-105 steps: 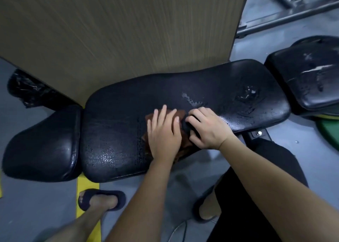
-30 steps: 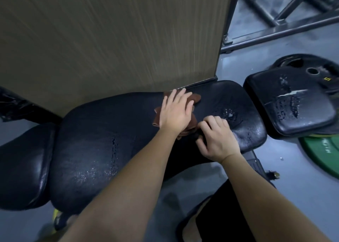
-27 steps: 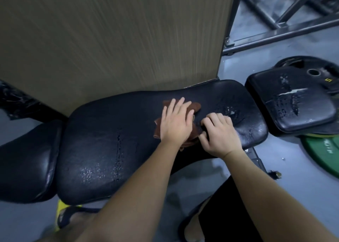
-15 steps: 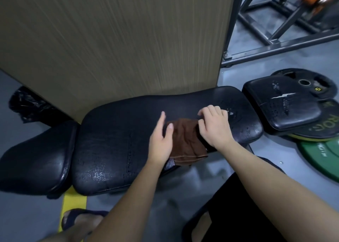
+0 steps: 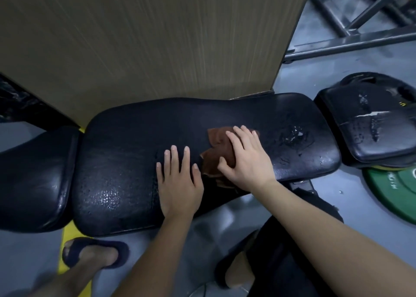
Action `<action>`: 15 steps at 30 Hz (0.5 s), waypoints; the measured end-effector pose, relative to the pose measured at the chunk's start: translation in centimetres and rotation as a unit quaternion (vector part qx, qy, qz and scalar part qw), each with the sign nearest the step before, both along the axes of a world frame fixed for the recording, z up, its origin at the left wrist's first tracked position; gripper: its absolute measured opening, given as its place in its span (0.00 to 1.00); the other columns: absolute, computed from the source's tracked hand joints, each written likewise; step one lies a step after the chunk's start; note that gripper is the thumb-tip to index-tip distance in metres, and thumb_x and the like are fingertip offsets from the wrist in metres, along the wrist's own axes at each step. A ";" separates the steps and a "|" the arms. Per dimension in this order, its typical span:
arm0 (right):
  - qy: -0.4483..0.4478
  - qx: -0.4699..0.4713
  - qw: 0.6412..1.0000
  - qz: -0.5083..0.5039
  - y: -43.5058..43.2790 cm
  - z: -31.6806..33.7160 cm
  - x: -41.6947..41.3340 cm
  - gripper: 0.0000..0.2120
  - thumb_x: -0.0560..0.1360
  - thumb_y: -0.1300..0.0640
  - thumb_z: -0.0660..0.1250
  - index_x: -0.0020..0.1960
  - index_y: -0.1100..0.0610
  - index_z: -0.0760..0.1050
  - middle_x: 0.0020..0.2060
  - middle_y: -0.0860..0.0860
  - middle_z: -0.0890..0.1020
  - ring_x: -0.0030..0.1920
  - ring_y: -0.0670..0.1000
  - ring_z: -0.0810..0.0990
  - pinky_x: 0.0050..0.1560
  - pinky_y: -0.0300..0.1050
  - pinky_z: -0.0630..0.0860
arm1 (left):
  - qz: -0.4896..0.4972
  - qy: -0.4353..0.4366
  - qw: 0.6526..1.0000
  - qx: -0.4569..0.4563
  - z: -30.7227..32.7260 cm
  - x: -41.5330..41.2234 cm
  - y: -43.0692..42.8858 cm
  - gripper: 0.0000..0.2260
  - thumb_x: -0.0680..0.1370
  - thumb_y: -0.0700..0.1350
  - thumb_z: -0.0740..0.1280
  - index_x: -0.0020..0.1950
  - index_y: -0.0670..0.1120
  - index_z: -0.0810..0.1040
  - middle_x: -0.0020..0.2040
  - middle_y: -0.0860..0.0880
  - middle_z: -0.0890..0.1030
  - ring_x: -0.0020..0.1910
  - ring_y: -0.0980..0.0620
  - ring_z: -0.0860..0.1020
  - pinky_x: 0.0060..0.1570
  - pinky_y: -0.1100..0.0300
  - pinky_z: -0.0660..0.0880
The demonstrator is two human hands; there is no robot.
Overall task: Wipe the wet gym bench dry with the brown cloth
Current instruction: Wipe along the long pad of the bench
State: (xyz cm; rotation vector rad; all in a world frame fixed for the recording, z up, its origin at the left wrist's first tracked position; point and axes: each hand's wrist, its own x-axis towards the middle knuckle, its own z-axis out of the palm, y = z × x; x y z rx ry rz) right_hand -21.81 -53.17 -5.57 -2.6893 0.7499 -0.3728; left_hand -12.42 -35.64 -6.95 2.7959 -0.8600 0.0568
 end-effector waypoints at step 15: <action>0.023 0.034 0.996 -0.079 -5.1 1.5 5.6 0.34 0.78 0.39 0.56 0.74 0.61 0.67 0.74 0.60 0.69 0.78 0.62 0.60 0.80 0.59 0.56 | -0.003 0.033 0.999 -0.014 1.0 0.2 -0.2 0.28 0.82 0.55 0.48 0.82 0.52 0.62 0.83 0.46 0.58 0.83 0.47 0.53 0.81 0.44 0.49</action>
